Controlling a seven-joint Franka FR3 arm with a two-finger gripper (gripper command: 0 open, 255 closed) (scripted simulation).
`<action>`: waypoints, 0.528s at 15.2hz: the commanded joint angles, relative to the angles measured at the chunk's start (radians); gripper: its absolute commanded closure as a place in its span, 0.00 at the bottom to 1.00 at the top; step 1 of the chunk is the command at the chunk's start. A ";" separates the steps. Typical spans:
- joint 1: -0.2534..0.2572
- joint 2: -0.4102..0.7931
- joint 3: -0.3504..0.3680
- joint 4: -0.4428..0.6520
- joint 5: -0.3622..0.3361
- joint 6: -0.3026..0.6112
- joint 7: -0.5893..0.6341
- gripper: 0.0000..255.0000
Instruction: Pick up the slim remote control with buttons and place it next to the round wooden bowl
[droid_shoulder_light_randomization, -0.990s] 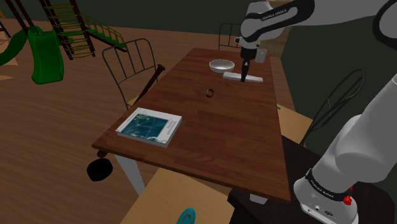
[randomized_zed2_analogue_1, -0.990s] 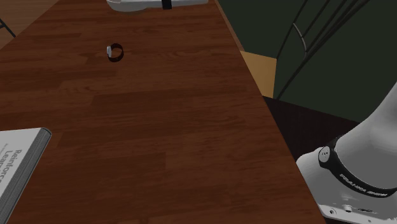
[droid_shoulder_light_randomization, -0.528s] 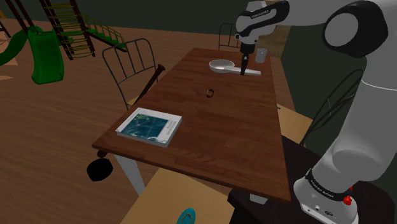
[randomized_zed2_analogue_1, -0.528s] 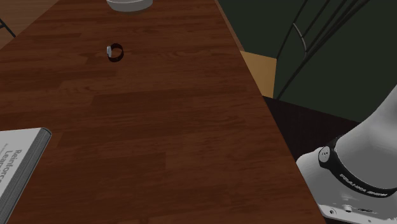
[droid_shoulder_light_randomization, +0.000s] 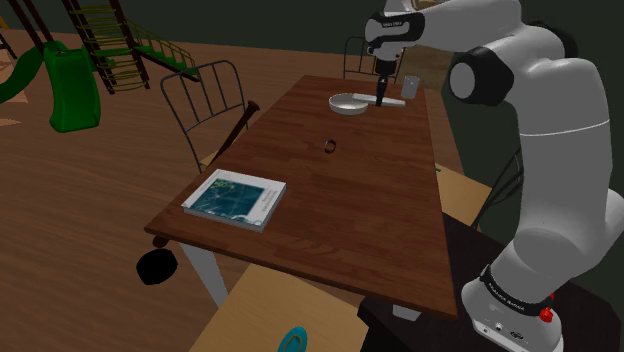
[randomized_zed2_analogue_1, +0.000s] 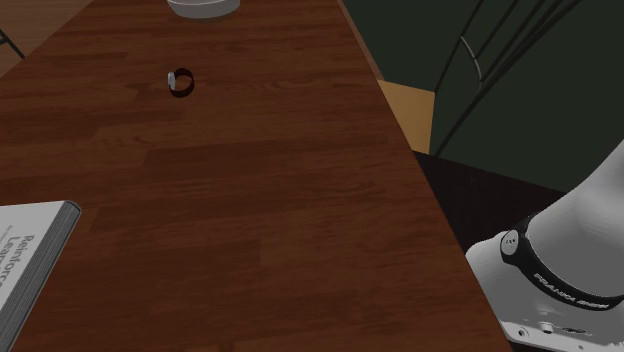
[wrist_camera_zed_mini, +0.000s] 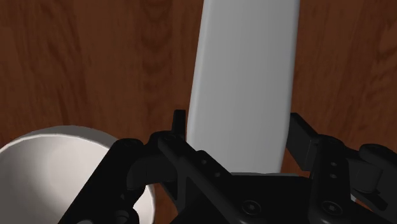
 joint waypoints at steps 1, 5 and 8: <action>-0.041 0.076 0.006 0.124 0.020 -0.049 -0.014 1.00; -0.033 0.073 0.007 0.064 0.020 0.007 -0.019 1.00; -0.028 0.075 0.008 0.025 0.022 0.046 -0.022 1.00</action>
